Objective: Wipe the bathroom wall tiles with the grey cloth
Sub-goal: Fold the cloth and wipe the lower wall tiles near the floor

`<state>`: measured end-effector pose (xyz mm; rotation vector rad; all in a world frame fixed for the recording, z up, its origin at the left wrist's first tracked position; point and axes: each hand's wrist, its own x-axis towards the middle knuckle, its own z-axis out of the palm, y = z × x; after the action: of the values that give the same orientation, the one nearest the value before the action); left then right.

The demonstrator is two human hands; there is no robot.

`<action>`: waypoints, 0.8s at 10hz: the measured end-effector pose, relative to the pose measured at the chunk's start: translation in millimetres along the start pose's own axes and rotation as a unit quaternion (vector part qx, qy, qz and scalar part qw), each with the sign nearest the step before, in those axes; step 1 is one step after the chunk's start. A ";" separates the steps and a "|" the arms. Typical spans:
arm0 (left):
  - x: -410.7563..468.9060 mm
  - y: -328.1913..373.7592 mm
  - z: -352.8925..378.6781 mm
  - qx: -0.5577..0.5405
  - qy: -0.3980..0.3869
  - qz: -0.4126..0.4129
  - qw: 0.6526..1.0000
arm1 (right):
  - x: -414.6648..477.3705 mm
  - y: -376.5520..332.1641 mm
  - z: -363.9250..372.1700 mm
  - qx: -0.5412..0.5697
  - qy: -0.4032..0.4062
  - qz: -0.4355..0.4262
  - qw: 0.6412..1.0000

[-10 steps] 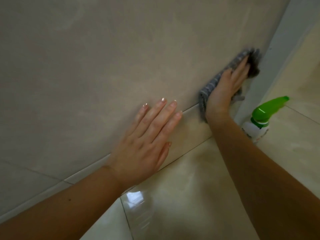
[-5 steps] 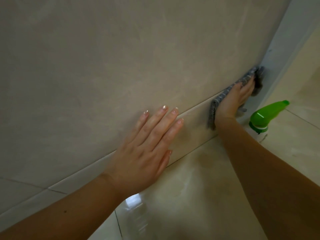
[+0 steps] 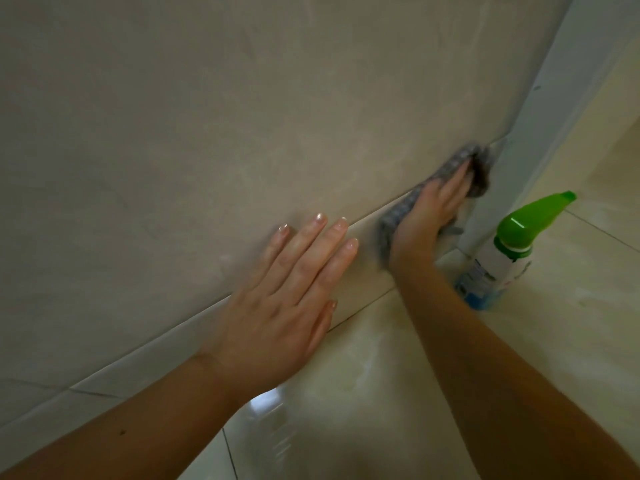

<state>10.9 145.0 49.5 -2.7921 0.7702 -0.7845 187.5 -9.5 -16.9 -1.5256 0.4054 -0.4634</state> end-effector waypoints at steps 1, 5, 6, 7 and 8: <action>-0.3 -1.2 0.7 -0.003 0.004 -0.007 1.000 | 36.6 7.6 -5.7 0.020 0.066 0.034 0.997; -14.7 4.9 -0.2 0.021 -0.005 -0.003 1.000 | 63.5 152.0 -8.7 0.165 0.046 0.334 0.927; -25.7 1.1 -1.2 0.040 -0.020 0.002 0.999 | -1.3 127.2 -0.1 0.133 -0.057 0.317 0.937; -30.8 -2.2 -1.6 0.056 -0.030 0.005 0.998 | -28.6 102.3 2.0 0.138 -0.061 0.297 0.943; -33.3 -5.1 -3.7 0.071 -0.027 0.004 0.997 | -16.1 48.3 -3.3 0.116 0.013 0.259 0.959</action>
<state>-13.2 166.4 39.1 -2.6716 0.6881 -0.7275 173.9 -4.3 -65.7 -1.1291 0.7213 -0.1104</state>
